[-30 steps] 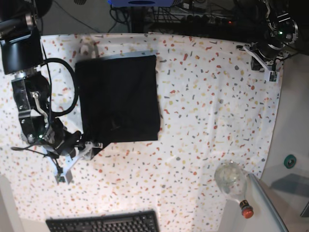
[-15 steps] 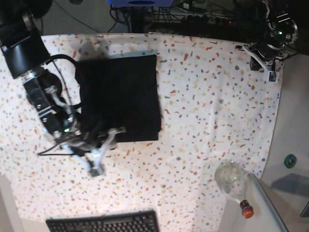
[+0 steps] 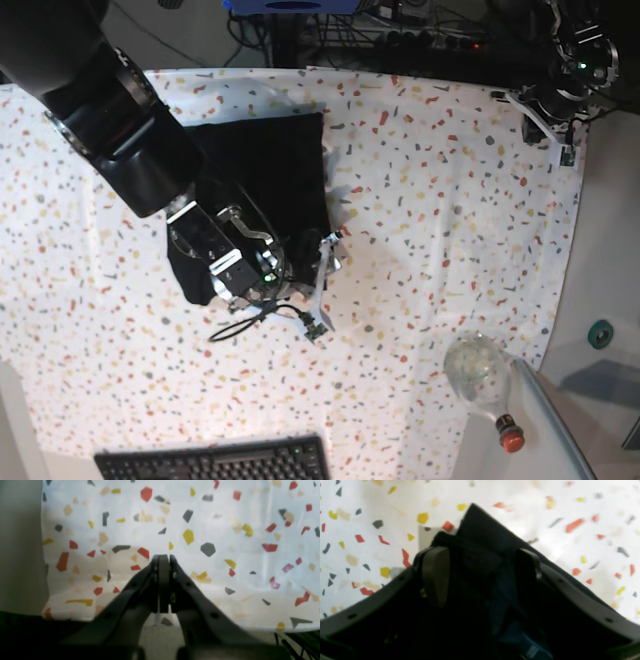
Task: Layout the t-shirt on the table in an organized manner, then fold the t-shirt properly
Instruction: 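Press and straighten the bundle's side edge with the right gripper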
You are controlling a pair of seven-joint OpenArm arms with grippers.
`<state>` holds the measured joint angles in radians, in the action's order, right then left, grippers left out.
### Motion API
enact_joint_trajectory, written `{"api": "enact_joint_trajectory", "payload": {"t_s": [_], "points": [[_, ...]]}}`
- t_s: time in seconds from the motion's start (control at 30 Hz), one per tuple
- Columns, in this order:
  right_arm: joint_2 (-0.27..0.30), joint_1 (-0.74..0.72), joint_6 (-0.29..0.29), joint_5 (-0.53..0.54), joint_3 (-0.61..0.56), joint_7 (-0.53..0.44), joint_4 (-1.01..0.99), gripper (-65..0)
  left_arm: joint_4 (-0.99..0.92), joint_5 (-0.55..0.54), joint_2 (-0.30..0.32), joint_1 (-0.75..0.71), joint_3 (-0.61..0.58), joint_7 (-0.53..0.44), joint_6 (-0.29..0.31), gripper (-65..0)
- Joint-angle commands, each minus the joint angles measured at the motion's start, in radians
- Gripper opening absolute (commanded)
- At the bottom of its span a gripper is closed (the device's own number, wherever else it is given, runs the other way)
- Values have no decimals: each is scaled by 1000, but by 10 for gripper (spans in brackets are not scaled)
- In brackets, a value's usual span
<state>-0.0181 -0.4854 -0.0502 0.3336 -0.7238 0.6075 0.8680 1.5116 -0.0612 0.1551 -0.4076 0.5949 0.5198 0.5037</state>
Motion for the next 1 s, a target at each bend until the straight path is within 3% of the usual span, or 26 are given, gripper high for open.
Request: {"api": "enact_joint_trajectory", "payload": {"t_s": [0.0,0.37,0.4,0.53,0.7,0.97], "points": [[2,-37,6,-6,7,-13,15,-263,14,-13,11,-1,6,-17,-1,-650],[-1,-25,6,-1,7,-13,9,-290,14,-13,11,5,6,-17,-1,-650],[-1,-19,6,-1,7,-11,9,-336,14,-13,11,6,6,-17,-1,-650],[-1,-14,5,2,16,-8,9,-650,14,-13,11,6,3,-17,-1,-650],[-3,-11,5,3,68,35,41,-650,14,-13,11,6,6,-17,-1,-650],[5,30,6,2,151,153,287,-650,14,-13,11,6,6,-17,-1,-650]]}}
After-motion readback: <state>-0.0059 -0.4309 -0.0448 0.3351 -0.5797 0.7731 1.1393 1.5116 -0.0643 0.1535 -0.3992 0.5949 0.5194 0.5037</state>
